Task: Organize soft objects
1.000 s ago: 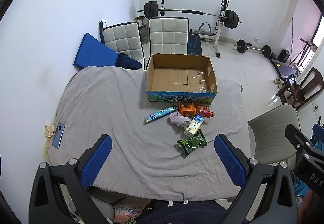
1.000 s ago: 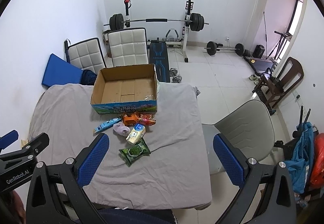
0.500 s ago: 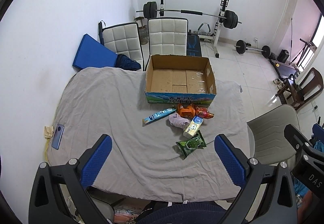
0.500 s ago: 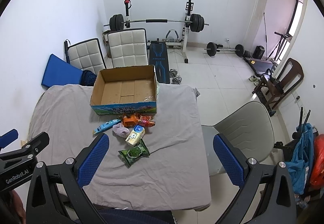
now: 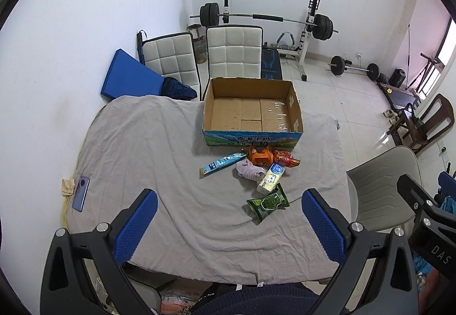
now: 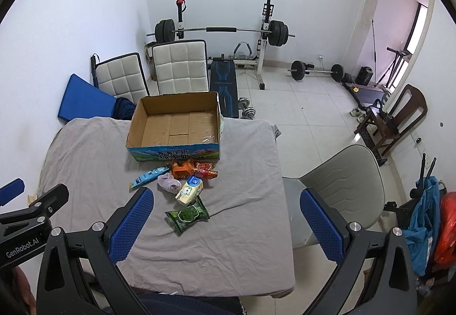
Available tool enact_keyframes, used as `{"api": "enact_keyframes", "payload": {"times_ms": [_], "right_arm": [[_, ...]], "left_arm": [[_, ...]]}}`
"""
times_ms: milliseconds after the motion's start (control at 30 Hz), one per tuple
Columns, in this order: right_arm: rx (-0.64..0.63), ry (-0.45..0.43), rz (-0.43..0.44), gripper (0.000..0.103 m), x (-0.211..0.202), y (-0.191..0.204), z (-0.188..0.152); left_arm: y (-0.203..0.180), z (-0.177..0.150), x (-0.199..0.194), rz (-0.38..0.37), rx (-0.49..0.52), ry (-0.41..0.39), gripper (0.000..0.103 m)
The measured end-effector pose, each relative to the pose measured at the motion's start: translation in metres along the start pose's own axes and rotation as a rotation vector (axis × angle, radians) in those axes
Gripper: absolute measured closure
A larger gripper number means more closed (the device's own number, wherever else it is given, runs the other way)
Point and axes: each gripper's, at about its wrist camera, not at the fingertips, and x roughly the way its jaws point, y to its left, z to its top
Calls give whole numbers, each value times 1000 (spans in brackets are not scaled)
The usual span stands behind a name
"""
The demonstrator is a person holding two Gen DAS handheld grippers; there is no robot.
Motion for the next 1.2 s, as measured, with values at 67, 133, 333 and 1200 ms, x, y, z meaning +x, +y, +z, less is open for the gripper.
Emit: {"api": "enact_keyframes", "payload": {"times_ms": [67, 133, 333, 1200], "right_arm": [[0, -2, 3, 0, -1, 0, 0], [-3, -3, 0, 0, -1, 0, -1], [-6, -6, 2, 0, -1, 1, -1], [45, 220, 103, 0, 114, -2, 4]], "left_arm": [[-1, 0, -1, -3, 2, -2, 0], [-1, 0, -1, -3, 4, -4, 0], [-2, 0, -2, -2, 2, -7, 0], [15, 12, 113, 22, -69, 147, 0]]}}
